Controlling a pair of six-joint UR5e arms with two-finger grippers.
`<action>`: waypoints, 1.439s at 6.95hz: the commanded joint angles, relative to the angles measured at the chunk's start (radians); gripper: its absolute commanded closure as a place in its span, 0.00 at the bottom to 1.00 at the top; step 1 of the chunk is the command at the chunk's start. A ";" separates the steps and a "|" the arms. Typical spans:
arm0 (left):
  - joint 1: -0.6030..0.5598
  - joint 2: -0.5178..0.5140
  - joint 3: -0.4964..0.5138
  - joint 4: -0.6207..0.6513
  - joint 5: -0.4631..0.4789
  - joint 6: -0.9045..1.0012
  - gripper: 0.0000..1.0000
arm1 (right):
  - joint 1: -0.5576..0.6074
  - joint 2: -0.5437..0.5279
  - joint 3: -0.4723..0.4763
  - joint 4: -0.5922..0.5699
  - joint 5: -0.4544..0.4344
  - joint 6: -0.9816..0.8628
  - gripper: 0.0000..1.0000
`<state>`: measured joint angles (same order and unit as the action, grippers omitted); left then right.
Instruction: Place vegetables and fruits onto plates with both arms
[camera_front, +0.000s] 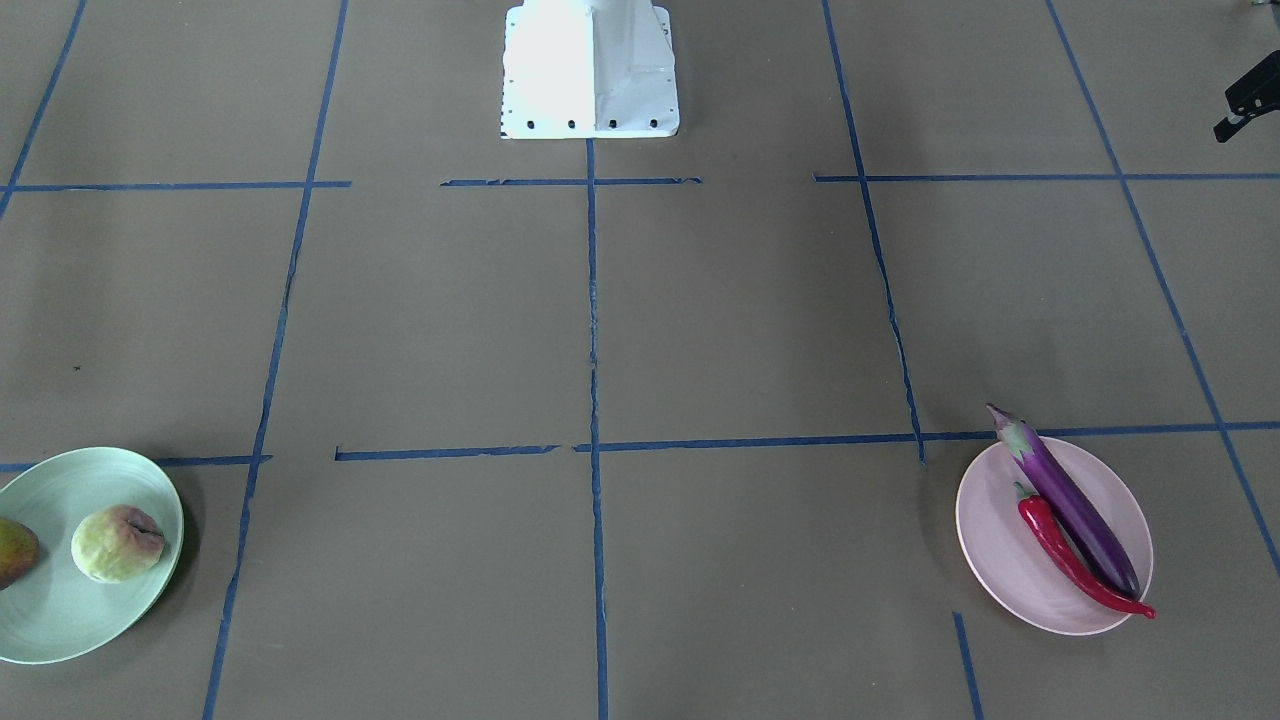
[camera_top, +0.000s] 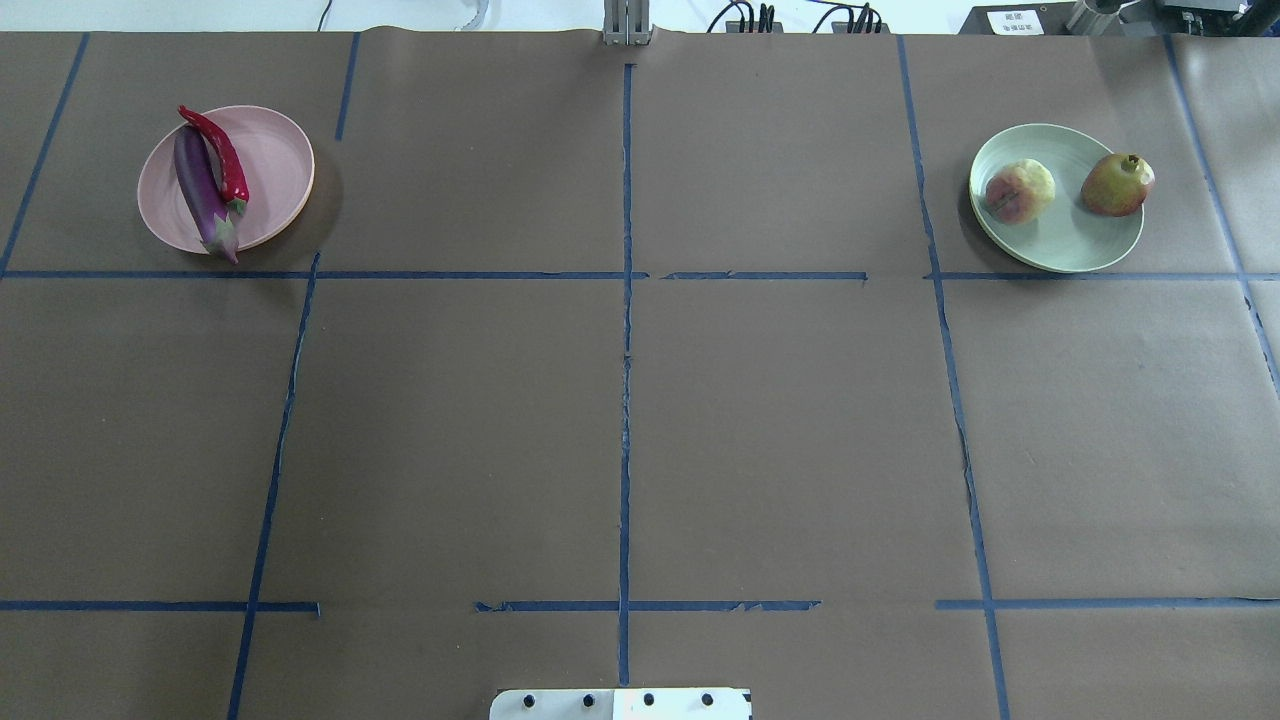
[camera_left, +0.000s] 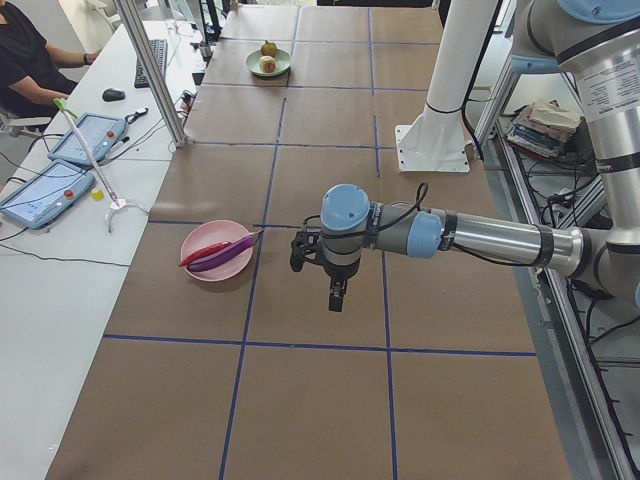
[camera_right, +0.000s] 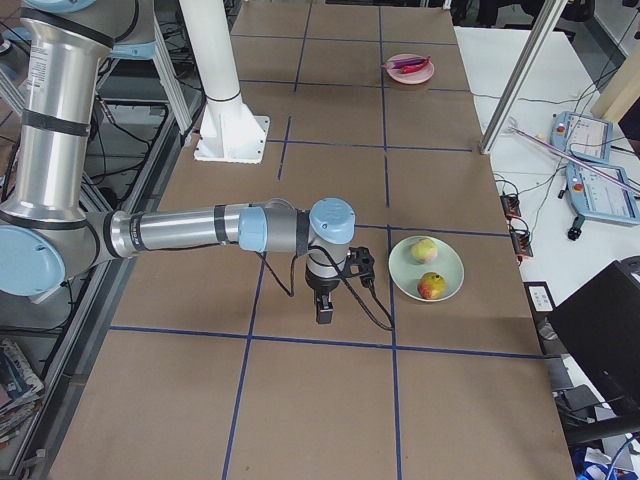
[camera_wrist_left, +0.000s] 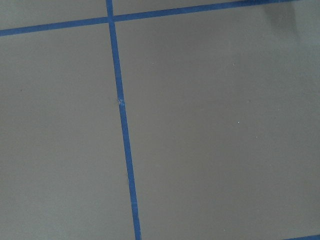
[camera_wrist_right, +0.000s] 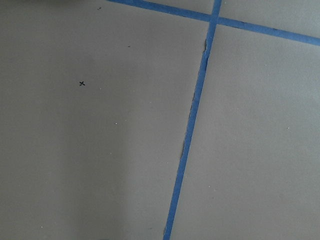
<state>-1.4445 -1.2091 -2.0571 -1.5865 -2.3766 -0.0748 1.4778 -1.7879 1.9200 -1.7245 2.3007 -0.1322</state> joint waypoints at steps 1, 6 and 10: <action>-0.002 0.012 0.002 0.017 -0.012 0.003 0.00 | -0.001 0.001 -0.004 -0.004 0.000 -0.065 0.00; 0.001 0.003 0.022 0.019 -0.013 0.003 0.00 | -0.001 0.007 -0.001 -0.013 0.010 -0.067 0.00; 0.006 0.008 0.021 0.017 -0.013 0.003 0.00 | -0.002 0.012 -0.009 -0.021 0.029 -0.052 0.00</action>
<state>-1.4396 -1.2014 -2.0360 -1.5692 -2.3899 -0.0721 1.4762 -1.7772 1.9138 -1.7443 2.3173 -0.1890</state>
